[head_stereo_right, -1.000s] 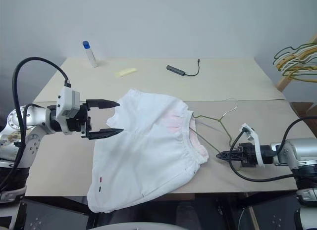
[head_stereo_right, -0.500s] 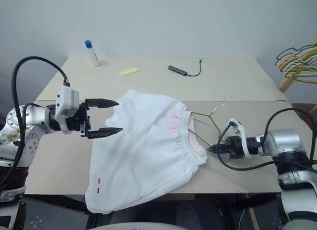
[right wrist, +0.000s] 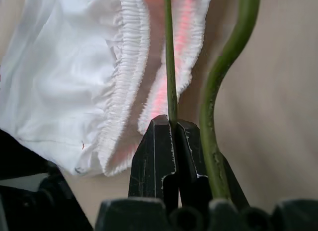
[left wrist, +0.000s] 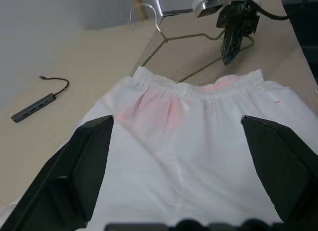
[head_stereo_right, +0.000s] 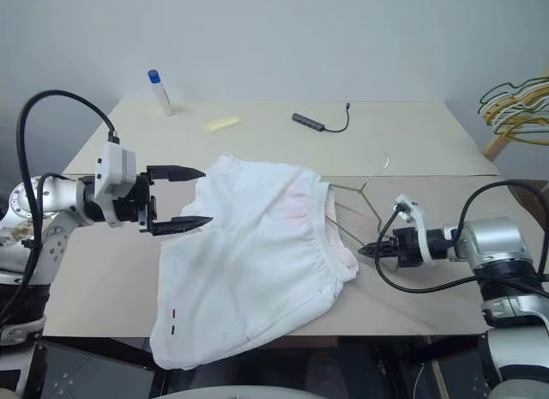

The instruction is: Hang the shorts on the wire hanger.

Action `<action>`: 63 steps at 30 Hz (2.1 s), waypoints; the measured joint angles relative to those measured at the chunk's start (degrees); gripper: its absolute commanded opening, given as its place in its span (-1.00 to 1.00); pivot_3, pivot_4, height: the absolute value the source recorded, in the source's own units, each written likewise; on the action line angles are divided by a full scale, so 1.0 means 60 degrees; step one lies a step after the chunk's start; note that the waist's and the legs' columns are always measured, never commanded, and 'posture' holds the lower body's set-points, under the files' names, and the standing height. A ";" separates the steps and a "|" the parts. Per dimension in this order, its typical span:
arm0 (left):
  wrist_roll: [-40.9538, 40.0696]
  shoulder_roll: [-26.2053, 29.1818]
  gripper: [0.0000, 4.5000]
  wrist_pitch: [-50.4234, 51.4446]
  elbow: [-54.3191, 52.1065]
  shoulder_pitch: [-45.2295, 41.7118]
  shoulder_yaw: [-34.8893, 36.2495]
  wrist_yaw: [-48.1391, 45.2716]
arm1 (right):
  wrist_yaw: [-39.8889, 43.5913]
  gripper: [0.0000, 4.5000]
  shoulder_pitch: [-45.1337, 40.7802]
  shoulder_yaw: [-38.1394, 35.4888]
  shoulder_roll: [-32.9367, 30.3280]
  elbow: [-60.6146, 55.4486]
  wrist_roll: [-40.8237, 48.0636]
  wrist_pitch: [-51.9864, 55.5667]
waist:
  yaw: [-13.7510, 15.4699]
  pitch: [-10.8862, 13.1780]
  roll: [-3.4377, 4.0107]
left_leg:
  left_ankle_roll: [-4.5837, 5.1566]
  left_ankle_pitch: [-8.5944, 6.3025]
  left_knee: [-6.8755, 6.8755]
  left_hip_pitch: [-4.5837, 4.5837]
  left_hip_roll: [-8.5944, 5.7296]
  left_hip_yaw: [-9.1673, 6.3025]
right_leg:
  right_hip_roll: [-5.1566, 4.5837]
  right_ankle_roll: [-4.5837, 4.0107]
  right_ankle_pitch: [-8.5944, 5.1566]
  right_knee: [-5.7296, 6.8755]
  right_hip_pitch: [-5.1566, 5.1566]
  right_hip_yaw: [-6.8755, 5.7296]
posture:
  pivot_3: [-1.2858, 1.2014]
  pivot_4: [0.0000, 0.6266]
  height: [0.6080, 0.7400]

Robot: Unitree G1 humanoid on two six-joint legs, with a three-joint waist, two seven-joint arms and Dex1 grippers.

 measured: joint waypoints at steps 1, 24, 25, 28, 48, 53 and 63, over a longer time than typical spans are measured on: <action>0.0059 -0.0051 0.99 -0.0090 0.0144 -0.0115 -0.0027 -0.0023 | -0.0144 -1.00 0.0110 -0.0251 -0.0110 -0.0392 -0.0002 -0.0114 | 0.0004 0.0000 0.0000 | 0.0000 0.0000 0.0001 -0.0002 0.0000 0.0000 | 0.0000 0.0000 0.0000 0.0000 0.0000 -0.0001 | -0.03 -1.00 1.00; 0.2713 -0.2276 0.99 -0.4678 0.7118 -0.6247 -0.2114 -0.2416 | -0.0835 -1.00 -0.0892 0.0944 -0.1605 -0.5798 -0.1899 -0.2853 | -0.0782 0.0003 -0.0003 | -0.0001 0.0000 0.0003 -0.0062 0.0003 0.0006 | 0.0002 0.0001 -0.0001 -0.0011 -0.0054 0.0000 | -0.13 -1.00 1.00; 0.2887 -0.2329 0.99 -0.4905 0.7415 -0.6400 -0.2284 -0.2679 | -0.0783 -1.00 -0.0985 0.0984 -0.1605 -0.5815 -0.1904 -0.2864 | -0.0819 0.0002 -0.0002 | -0.0001 0.0000 0.0003 -0.0076 0.0002 0.0006 | 0.0001 0.0001 -0.0001 -0.0008 -0.0069 0.0001 | -0.13 -1.00 1.00; 0.3382 -0.2511 0.99 -0.5472 0.8186 -0.6507 -0.2791 -0.3285 | -0.0638 -1.00 -0.1111 0.1057 -0.1584 -0.5940 -0.1887 -0.2873 | -0.0951 0.0002 -0.0002 | 0.0000 0.0002 0.0009 -0.0123 0.0003 0.0004 | 0.0002 0.0000 0.0000 0.0017 -0.0131 0.0007 | -0.14 -1.00 1.00; 0.3856 -0.2675 -0.99 -0.5406 0.8587 -0.5940 -0.2870 -0.3442 | -0.0599 -1.00 -0.1441 0.0935 -0.1351 -0.6098 -0.1064 -0.1686 | -0.1498 0.0003 -0.0001 | 0.0000 0.0004 0.0018 -0.0148 0.0004 -0.0111 | -0.0003 0.0001 0.0001 0.0043 -0.0157 0.0004 | -0.14 -1.00 1.00; 0.3631 -0.2543 -1.00 -0.4612 0.7959 -0.5560 -0.2650 -0.3501 | -0.0686 -0.65 -0.1370 0.0857 -0.1187 -0.5952 -0.1029 -0.1806 | -0.1539 0.0003 0.0000 | 0.0000 0.0004 0.0019 -0.0145 0.0004 -0.0116 | -0.0003 0.0001 0.0002 0.0049 -0.0156 0.0004 | -0.14 -1.00 1.00; 0.3107 -0.2165 -1.00 -0.3139 0.6918 -0.4981 -0.2098 -0.3200 | -0.1392 0.90 -0.0195 -0.1286 -0.1601 -0.5026 -0.0696 -0.1593 | -0.1495 0.0003 0.0001 | 0.0000 0.0004 0.0020 -0.0145 -0.0002 -0.0129 | -0.0006 0.0001 0.0001 0.0060 -0.0153 0.0005 | -0.14 -1.00 1.00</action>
